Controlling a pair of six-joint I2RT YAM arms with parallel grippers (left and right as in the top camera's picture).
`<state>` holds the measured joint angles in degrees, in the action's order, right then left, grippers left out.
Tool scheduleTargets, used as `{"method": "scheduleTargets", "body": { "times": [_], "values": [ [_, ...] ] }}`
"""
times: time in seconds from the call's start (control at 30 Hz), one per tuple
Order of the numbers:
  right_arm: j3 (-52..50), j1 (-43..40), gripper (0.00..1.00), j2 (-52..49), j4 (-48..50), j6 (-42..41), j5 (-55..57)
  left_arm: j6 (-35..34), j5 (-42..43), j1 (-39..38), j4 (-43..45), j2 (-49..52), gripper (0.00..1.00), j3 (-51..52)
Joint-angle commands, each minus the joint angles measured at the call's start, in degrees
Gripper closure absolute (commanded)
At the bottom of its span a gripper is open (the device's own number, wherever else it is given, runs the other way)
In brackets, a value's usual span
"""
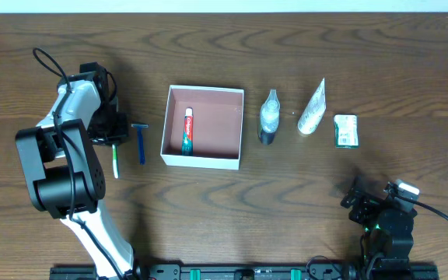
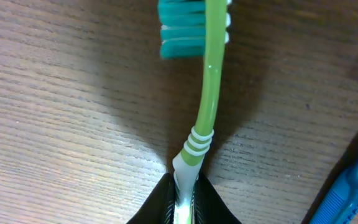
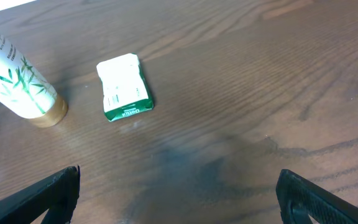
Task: Pack container
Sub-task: 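Move left gripper to the green toothbrush and grasp it, then place the toothbrush in the box beside the toothpaste, open left gripper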
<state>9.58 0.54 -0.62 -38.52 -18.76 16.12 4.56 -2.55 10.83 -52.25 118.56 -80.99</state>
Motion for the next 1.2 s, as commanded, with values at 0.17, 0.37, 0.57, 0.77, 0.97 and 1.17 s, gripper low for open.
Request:
{"method": "scheduleTargets", "body": {
  "times": [0.17, 0.37, 0.57, 0.77, 0.97, 1.17],
  "values": [
    [-0.07, -0.57, 0.01, 0.31, -0.02, 0.83, 0.35, -2.14, 0.70, -3.39, -3.02, -12.66, 0.94, -1.38],
    [-0.07, -0.57, 0.01, 0.31, -0.02, 0.83, 0.35, -3.93, 5.51, -12.31, -4.52, -23.87, 0.94, -1.38],
    [-0.07, -0.59, 0.01, 0.31, -0.02, 0.83, 0.35, -6.14, 5.60, -22.64, -0.87, -26.73, 0.94, -1.22],
    [-0.07, -0.57, 0.01, 0.31, -0.02, 0.83, 0.35, -6.36, 5.55, -27.69, 3.96, -21.86, 0.94, 0.42],
    [-0.07, -0.59, 0.01, 0.31, -0.02, 0.83, 0.35, -6.32, 5.53, -27.89, 4.35, -14.27, 0.94, 0.44],
    [-0.07, -0.57, 0.01, 0.31, -0.02, 0.83, 0.35, -6.34, 5.55, -28.06, 1.92, -9.44, 0.94, 0.44]
  ]
}}
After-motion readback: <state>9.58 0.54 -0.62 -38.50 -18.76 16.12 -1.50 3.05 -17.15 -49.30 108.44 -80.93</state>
